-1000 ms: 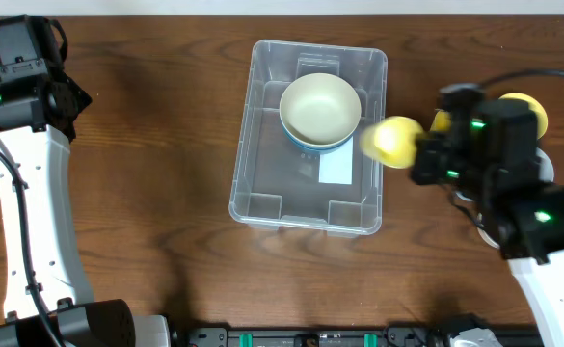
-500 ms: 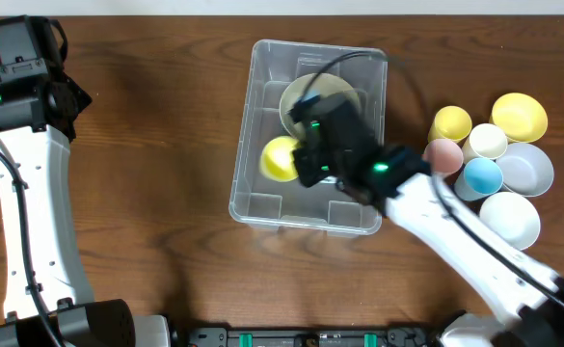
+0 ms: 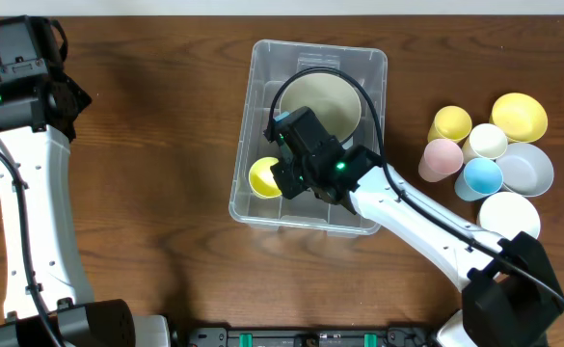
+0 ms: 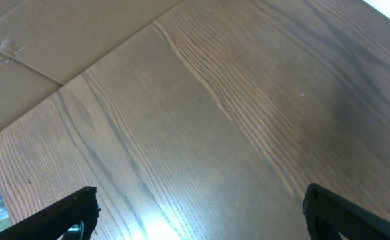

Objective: Pack container
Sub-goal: 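Carry the yellow cup into the container beside the stacked bowls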

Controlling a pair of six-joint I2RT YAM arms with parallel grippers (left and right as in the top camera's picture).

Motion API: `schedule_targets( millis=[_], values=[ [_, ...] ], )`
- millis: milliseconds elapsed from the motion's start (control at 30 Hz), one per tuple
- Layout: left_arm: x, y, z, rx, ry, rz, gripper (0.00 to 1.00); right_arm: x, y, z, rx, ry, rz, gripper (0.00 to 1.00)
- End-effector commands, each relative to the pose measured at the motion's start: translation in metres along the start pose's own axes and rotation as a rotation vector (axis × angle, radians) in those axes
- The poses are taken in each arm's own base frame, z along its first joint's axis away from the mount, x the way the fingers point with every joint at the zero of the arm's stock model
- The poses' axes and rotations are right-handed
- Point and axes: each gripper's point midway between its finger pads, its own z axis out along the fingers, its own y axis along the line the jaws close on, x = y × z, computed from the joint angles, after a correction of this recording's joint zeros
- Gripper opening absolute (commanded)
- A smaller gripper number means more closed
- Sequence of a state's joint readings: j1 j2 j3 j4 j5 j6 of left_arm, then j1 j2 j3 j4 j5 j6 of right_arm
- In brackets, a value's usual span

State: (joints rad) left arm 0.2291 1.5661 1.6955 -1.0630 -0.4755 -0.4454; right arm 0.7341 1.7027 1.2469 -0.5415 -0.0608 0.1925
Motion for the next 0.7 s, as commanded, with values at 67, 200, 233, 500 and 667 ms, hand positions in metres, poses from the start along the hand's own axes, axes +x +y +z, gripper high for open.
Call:
schedule_targets(
  millis=[67, 200, 233, 500, 667],
  values=[
    [-0.002, 0.003, 0.001, -0.016, -0.006, -0.011, 0.98, 0.009, 0.009, 0.018, -0.003, 0.044, -0.024, 0.01],
    [-0.002, 0.003, 0.001, -0.016, -0.005, -0.011, 0.98, 0.016, 0.015, 0.026, -0.007, 0.071, -0.038, 0.01],
    [-0.002, 0.003, 0.001, -0.016, -0.006, -0.011, 0.98, 0.017, 0.016, 0.026, -0.008, 0.071, -0.041, 0.01],
    [-0.002, 0.003, 0.001, -0.016, -0.005, -0.011, 0.98, 0.017, 0.019, 0.026, -0.011, 0.071, -0.046, 0.38],
    [-0.002, 0.003, 0.001, -0.016, -0.005, -0.011, 0.98, 0.011, 0.02, 0.019, -0.015, 0.051, -0.047, 0.52]
  ],
)
